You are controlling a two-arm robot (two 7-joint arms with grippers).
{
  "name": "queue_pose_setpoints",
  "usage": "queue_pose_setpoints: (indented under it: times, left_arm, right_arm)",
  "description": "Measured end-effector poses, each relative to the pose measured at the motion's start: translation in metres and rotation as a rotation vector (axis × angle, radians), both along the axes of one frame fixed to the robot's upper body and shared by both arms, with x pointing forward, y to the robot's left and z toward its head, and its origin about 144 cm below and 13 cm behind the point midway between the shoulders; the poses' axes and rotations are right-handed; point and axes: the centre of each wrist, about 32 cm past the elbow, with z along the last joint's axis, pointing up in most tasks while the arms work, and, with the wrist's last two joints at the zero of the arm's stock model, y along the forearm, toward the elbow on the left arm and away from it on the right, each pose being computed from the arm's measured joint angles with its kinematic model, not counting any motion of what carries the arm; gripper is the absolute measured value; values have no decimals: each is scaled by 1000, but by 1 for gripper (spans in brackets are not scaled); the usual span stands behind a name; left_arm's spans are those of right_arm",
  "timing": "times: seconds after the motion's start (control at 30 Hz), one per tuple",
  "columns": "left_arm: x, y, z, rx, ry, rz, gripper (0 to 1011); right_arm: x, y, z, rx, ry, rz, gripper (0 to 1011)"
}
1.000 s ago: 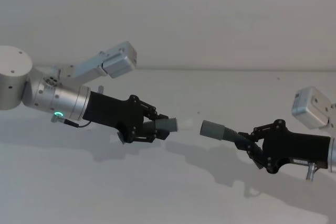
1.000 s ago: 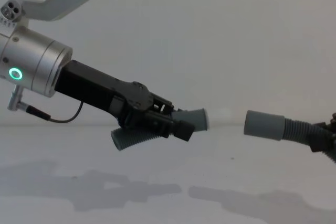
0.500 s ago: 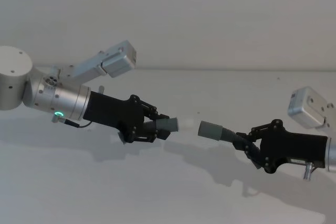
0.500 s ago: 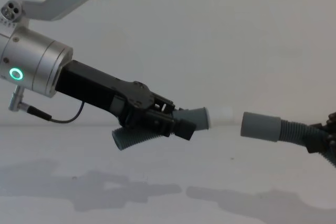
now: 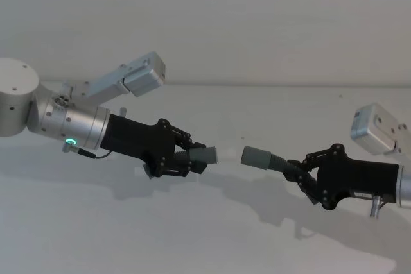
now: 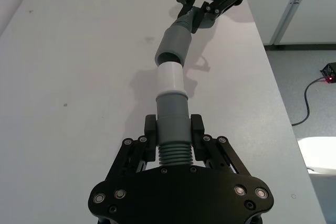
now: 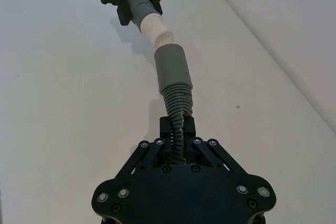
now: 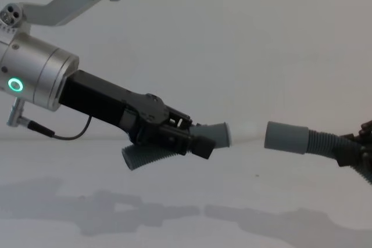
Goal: Use both hands to pick up one end of the pipe from the table, align the ends, and insert them.
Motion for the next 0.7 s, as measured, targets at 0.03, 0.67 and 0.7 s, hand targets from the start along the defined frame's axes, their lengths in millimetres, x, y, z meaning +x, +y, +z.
queue_pose_setpoints:
  times: [0.03, 0.67, 0.7]
  left_arm:
    - [0, 0, 0, 0, 1, 1, 371]
    - [1, 2, -2, 5, 4, 22, 371]
    - [1, 2, -2, 4, 5, 21, 371]
  right_arm:
    - [0, 0, 0, 0, 0, 1, 114]
    - [1, -3, 3, -7, 29, 32, 114]
    - [1, -3, 3, -7, 29, 33, 114]
